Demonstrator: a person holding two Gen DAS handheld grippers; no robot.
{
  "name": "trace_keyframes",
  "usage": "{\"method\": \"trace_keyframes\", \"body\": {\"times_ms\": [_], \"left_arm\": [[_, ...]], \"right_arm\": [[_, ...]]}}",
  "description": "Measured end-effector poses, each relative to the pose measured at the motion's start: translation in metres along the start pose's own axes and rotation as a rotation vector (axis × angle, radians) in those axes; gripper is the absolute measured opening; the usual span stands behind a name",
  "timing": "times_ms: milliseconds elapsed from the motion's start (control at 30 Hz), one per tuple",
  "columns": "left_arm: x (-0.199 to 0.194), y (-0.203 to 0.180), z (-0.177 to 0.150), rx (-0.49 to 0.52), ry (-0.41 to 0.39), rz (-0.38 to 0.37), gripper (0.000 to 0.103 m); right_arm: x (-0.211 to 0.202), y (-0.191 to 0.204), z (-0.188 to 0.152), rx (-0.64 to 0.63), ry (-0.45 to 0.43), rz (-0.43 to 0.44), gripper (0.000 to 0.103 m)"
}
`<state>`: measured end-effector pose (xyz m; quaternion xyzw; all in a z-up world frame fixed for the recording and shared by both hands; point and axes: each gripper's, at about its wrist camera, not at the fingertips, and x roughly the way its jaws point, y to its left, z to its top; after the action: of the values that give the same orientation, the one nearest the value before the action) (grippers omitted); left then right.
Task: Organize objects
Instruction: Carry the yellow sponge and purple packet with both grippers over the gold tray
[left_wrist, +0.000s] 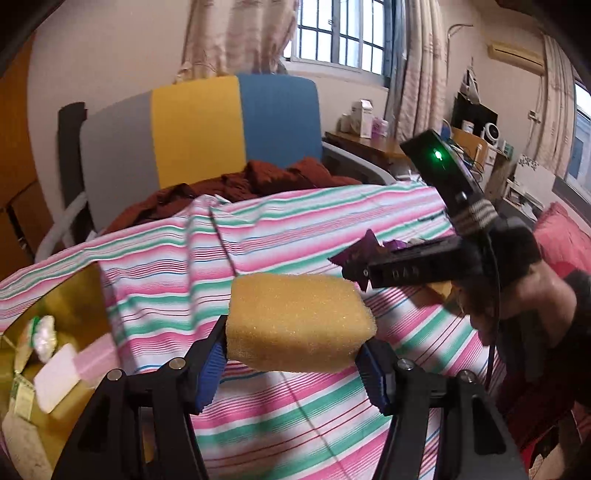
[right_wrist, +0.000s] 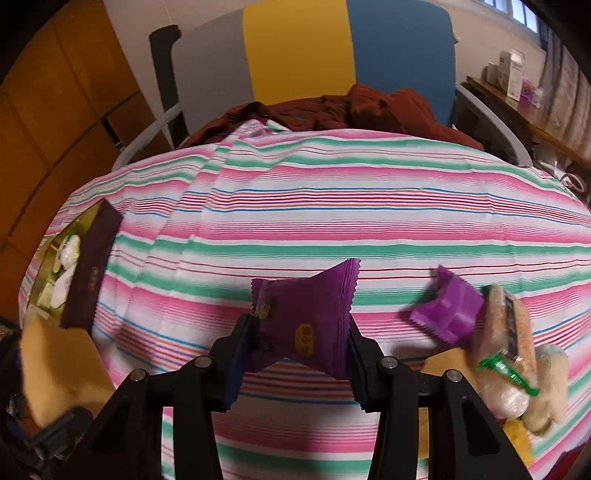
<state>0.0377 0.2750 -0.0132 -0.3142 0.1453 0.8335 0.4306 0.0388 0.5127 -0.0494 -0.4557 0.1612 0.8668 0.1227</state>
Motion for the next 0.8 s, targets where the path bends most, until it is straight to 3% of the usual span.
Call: {"method": "trace_keyframes", "body": {"times_ms": [433, 800], "left_arm": [[-0.050, 0.050, -0.020, -0.131, -0.036, 0.120, 0.064], [-0.080, 0.113, -0.051, -0.308, -0.051, 0.200, 0.065]], "right_arm": [[-0.011, 0.072, -0.019, -0.045, -0.029, 0.096, 0.048], [-0.017, 0.142, -0.018, -0.149, -0.039, 0.165, 0.048]]}}
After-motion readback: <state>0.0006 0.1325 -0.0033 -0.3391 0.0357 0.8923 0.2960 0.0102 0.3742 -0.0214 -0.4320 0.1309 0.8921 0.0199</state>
